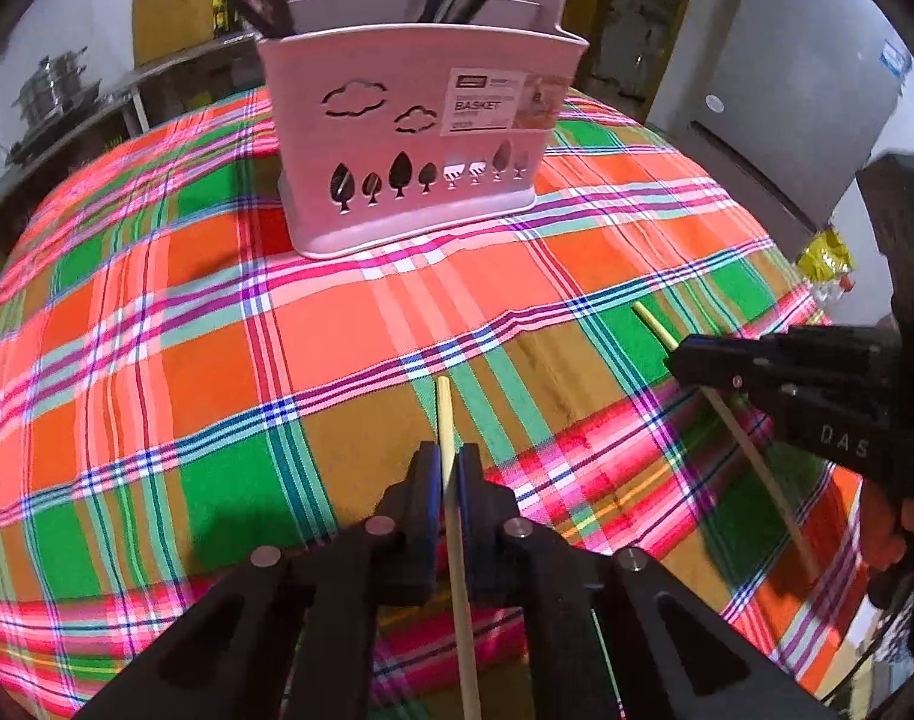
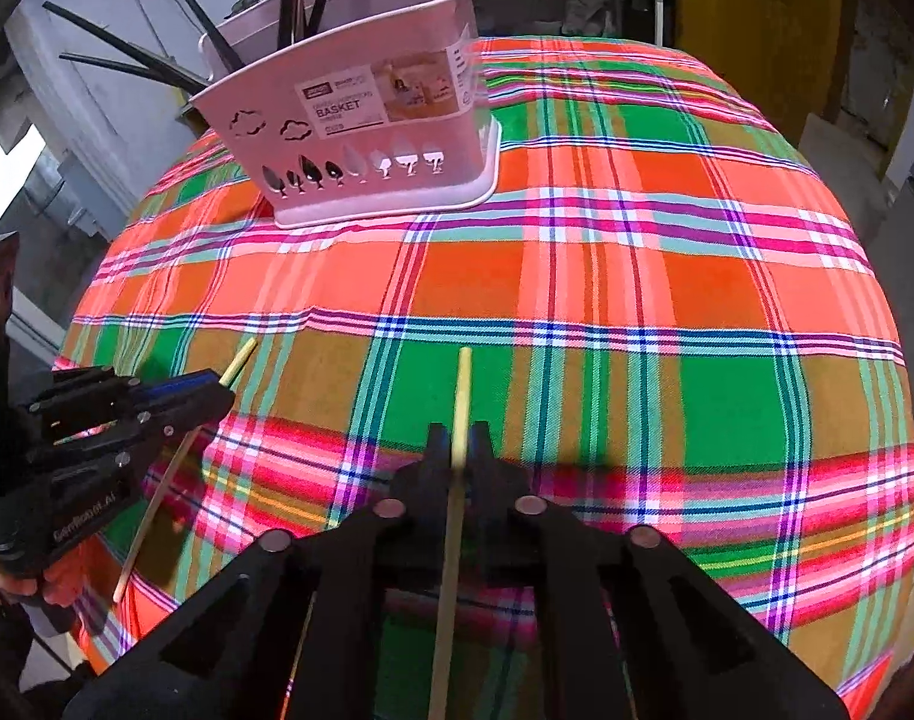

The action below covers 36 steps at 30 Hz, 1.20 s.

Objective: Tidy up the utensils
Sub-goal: 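Lift the wooden chopsticks in both tools toward the pink basket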

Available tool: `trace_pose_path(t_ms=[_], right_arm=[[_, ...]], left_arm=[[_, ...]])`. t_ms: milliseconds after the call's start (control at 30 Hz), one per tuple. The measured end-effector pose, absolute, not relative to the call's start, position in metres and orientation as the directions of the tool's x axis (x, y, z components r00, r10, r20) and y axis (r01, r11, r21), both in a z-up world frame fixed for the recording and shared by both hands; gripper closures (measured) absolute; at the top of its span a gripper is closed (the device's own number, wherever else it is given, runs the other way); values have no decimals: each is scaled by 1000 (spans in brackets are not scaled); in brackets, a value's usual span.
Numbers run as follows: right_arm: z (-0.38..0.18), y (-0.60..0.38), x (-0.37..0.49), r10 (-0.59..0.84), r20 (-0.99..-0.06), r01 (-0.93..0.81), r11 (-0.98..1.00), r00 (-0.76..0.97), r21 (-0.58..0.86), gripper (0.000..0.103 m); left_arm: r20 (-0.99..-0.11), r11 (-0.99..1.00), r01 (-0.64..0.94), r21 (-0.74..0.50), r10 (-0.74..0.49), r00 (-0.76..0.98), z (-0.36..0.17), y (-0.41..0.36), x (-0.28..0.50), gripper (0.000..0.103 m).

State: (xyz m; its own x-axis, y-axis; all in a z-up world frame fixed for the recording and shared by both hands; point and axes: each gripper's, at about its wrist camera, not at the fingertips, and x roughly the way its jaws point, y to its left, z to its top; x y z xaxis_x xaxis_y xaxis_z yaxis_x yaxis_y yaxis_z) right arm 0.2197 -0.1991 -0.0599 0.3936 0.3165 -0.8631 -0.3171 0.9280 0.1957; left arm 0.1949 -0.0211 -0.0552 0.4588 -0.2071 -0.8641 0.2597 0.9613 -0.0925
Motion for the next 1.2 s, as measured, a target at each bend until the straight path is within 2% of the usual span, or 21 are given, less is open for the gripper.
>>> trace_pose_path(t_ms=[167,333,633,767,867,1033,1200], right_arm=[[-54,-196,219,335,-856,-327,921,393,210,98],[-30,-198,212,366,-823,-336,914,435,228,98],[44,-206,202,440,-699,-352,893,563,279,98],[60,-204,201,454,-675,-366,887,582,281,98],[52,-200,202,421,-716,-359,899,557,250,98],[-2,-197,202,356,-821,-336,917,446,215,98],[-39,-198,203,333,-864,-320,922,376,216,98]], left_arm=[[-860,963,243,-115,-219,460,-50,-17,195,98],[-814,959,242,-146,-256,522,-19,-8,188,98],[-703,946,276,-170,-313,639,56,0,179,98],[-691,937,295,-186,-338,638,70,1,180,98],[-734,935,291,-203,-342,586,58,-2,184,98],[-825,958,241,-159,-263,501,2,-5,182,98],[-865,964,216,-158,-240,441,-38,-3,183,98]])
